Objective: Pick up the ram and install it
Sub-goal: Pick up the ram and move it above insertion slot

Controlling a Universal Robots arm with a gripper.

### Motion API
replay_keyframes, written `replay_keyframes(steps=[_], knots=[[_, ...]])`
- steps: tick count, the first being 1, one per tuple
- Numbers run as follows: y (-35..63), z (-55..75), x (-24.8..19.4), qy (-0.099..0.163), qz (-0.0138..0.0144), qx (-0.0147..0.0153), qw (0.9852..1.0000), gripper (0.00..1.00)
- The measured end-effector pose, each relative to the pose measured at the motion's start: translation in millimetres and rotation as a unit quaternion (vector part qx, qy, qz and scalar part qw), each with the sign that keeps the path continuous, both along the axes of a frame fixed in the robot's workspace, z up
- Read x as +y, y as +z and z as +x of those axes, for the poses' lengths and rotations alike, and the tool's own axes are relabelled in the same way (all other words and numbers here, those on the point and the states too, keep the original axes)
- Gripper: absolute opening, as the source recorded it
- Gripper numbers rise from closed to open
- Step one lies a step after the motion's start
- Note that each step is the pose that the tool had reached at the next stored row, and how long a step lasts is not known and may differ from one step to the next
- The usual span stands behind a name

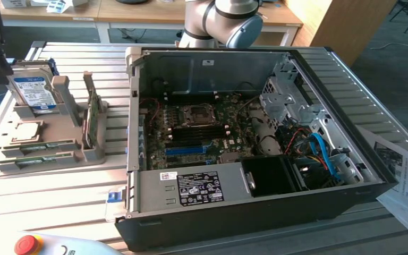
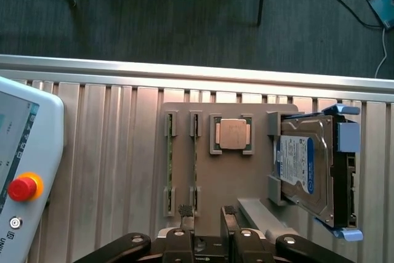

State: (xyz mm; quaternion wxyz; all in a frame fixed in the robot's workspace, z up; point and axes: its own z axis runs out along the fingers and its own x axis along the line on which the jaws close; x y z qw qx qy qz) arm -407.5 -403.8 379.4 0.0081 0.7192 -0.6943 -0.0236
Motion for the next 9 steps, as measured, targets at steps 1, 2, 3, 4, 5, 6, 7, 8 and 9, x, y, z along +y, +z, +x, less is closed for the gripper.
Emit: replay_keyframes(steps=[1,2,3,4,5,6,7,8,9], knots=[[-1.8,0.0,0.0,0.000,0.0000,0.0000,1.0000,0.31],[-3.7,0.0,0.0,0.000,0.0000,0.0000,1.0000,0.31],[-5.4,0.0,0.0,0.000,0.0000,0.0000,1.0000,0.31],[-7.2,0.0,0.0,0.000,0.0000,0.0000,1.0000,0.31],[-9.0,0.0,0.0,0.000,0.0000,0.0000,1.0000,0.31],[-10.7,0.0,0.0,0.000,0.0000,0.0000,1.0000,0.31],[-12.3,0.0,0.0,0.000,0.0000,0.0000,1.0000,0.31],[-14.0,0.0,0.0,0.000,0.0000,0.0000,1.0000,0.31],[-15.7,0.0,0.0,0.000,0.0000,0.0000,1.0000,0.31]])
